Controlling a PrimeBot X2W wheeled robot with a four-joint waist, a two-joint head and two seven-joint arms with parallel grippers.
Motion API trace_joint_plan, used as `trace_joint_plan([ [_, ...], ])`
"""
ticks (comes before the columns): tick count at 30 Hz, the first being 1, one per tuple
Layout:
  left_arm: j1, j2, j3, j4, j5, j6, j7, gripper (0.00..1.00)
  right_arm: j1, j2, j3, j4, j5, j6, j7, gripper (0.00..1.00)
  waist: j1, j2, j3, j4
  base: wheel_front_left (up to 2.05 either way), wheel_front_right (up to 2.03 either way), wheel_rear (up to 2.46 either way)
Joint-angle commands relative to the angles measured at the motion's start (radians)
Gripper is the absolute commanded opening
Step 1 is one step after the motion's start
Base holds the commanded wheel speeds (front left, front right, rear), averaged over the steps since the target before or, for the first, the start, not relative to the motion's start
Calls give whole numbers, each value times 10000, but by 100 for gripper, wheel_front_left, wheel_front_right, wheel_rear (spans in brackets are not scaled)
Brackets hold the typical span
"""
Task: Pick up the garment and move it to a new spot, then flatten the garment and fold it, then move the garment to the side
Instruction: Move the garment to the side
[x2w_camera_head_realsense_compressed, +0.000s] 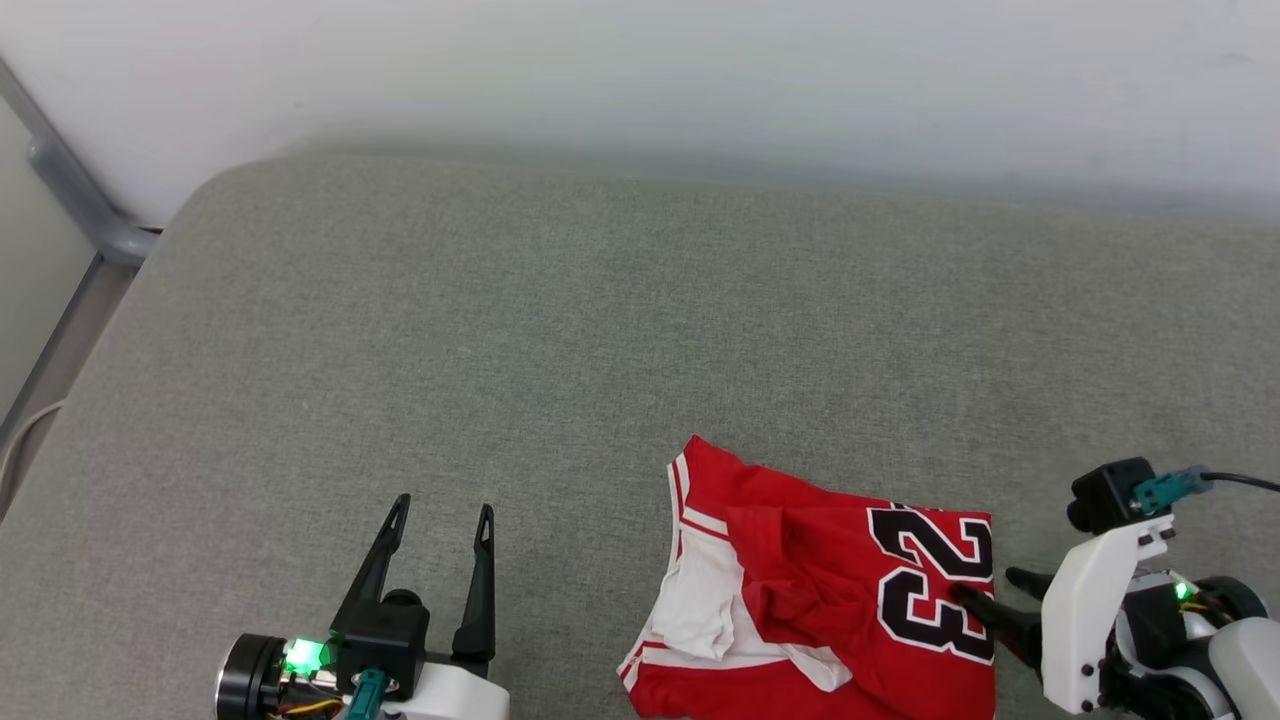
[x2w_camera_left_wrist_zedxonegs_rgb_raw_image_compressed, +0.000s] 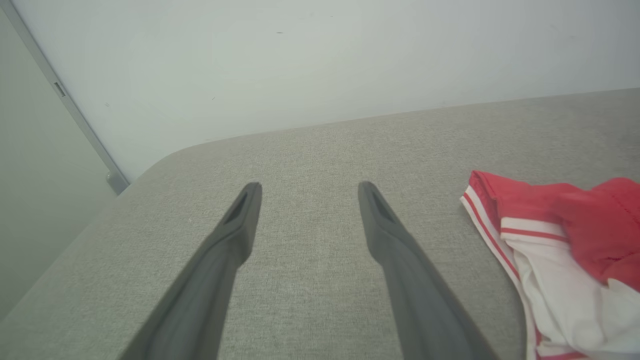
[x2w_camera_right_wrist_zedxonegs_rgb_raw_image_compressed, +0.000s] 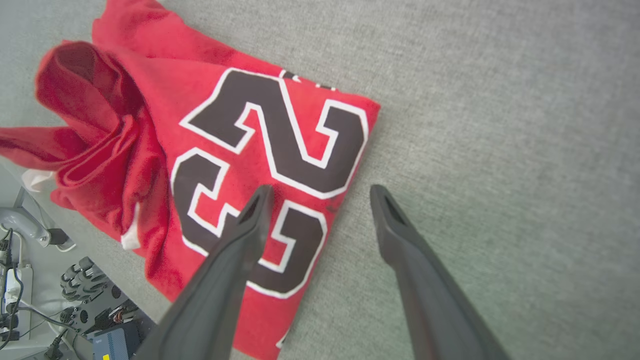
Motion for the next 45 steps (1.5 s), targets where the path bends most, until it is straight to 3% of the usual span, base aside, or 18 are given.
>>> trace_joint_plan([
  [1,-132,-19,-11,5,56,-13,-21,100,72,85,67,92,33,-9,-84,100,-1,0,117,78,0,0,0],
  [9,-346,-54,-33,63,88,-43,-21,100,533,298,974,1103,135,-7,-89,100,-1,0,400,273,0,0,0],
  [15,-428,-105,-18,110,77,1,-21,100,320,364,1442,1247,223,-7,-692,100,-1,0,444,296,0,0,0],
  [16,-432,-113,-24,122,73,2,-21,100,222,324,1502,1204,221,-6,-854,25,-1,0,438,298,0,0,0],
  [17,-440,-119,-26,130,65,-5,-21,100,117,271,1519,1170,201,-7,-1015,0,-1,0,426,299,0,0,0],
  [23,-277,-125,23,165,18,29,-21,100,-571,-116,1441,888,223,-9,-1912,0,-1,0,216,178,0,0,0],
  [28,-58,-129,85,56,-1,73,-21,100,-1193,-623,1384,219,-146,-9,-2565,0,-1,0,86,-444,0,0,0],
  [38,-265,-161,151,-125,73,103,-21,100,-1737,-1479,1076,-781,-365,-9,-2331,0,-1,0,346,-1846,0,0,0],
  [45,-497,-151,149,-226,112,93,-21,100,-1822,-1849,405,-935,-236,-9,-2169,0,-1,0,710,-2475,0,0,0],
])
